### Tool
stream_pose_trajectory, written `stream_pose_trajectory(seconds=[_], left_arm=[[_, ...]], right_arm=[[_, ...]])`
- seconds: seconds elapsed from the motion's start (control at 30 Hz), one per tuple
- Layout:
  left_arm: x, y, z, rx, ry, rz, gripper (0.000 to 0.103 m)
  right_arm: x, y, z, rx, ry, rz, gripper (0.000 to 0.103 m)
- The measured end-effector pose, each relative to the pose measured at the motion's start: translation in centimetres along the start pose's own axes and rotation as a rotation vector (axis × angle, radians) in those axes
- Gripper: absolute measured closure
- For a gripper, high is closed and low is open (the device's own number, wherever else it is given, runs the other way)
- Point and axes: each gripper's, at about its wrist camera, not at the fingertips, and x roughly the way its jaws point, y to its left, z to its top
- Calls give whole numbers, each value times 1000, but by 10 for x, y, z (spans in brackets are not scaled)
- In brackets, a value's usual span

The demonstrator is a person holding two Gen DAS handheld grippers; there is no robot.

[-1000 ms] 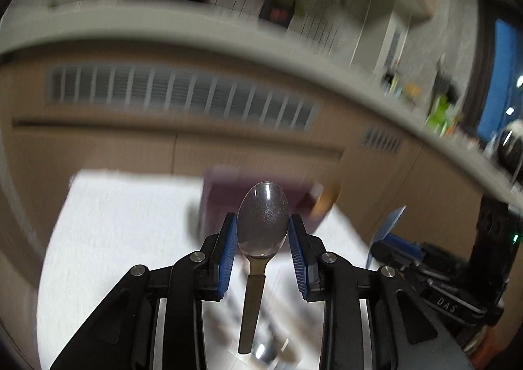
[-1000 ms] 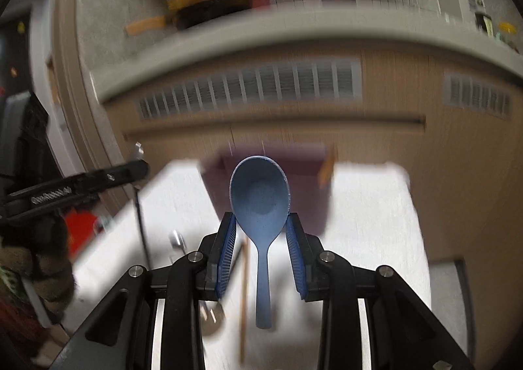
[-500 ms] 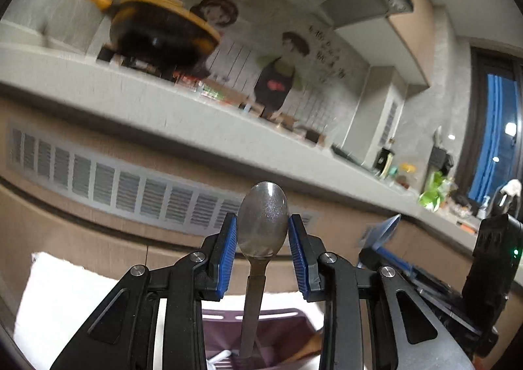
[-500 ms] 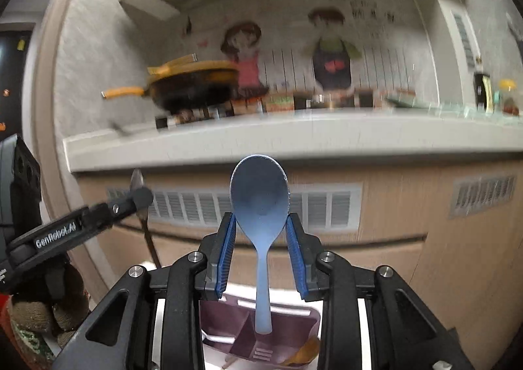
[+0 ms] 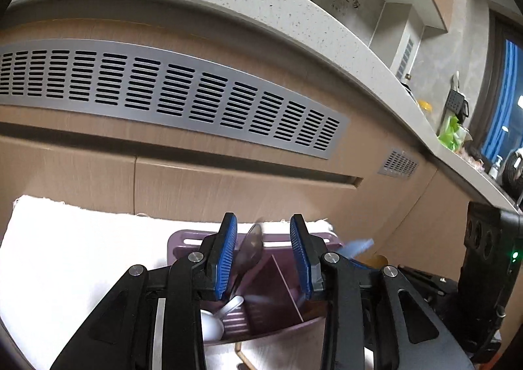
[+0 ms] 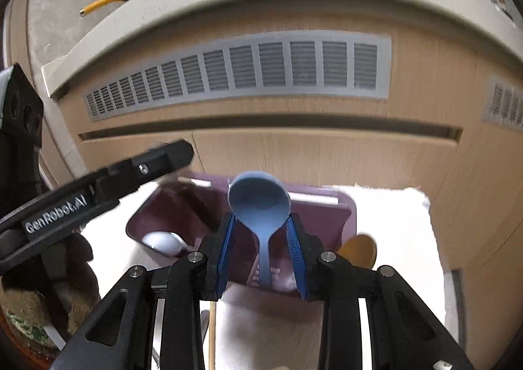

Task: Organize utensils
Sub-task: 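Lower the blue spoon into the caddy and open the right tool while the left releases the metal spoon, then move the right tool down and close it on the wooden chopstick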

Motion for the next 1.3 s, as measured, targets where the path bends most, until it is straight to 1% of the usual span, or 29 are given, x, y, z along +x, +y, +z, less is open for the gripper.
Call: stream_pose_trajectory(seconds=[0.07, 0.17, 0.27, 0.37, 0.47, 0.53, 0.6, 0.7, 0.77, 0.87, 0.97, 1.07, 1.2, 1.3], left_arm=[[-10, 2, 4, -25, -13, -11, 66], [-31, 4, 9, -24, -50, 9, 58], [-55, 7, 9, -25, -63, 30, 57], [-79, 12, -1, -32, -62, 59, 57], [-98, 16, -23, -17, -23, 91, 57], [-108, 20, -42, -6, 9, 109, 57], [-113, 27, -65, -8, 63, 128, 57], [-116, 40, -95, -42, 141, 145, 57], [-118, 47, -114, -40, 190, 169, 57], [-120, 56, -133, -39, 232, 196, 57], [-116, 64, -140, -51, 267, 180, 57], [-105, 61, -137, -27, 287, 132, 57], [-73, 56, -118, 14, 305, 64, 57], [-40, 60, -108, 18, 378, 20, 57]], right_arm=[[-7, -1, -3, -3, -15, -9, 72], [-33, 5, -4, -46, -76, -29, 72], [-63, 13, -7, -82, -124, -62, 72], [-83, 17, -16, -104, -134, -63, 72], [-88, 24, -35, -141, -70, -50, 72], [-82, 24, -49, -145, 20, 0, 72], [-66, 24, -72, -124, 140, 60, 72], [-46, 24, -96, -108, 234, 64, 72], [-35, 29, -108, -108, 281, 68, 72], [-31, 42, -114, -131, 288, 126, 74], [-30, 56, -114, -178, 285, 168, 74], [-26, 57, -115, -183, 294, 139, 75], [-22, 42, -123, -118, 306, 84, 75], [-27, 30, -125, -80, 309, 59, 75]])
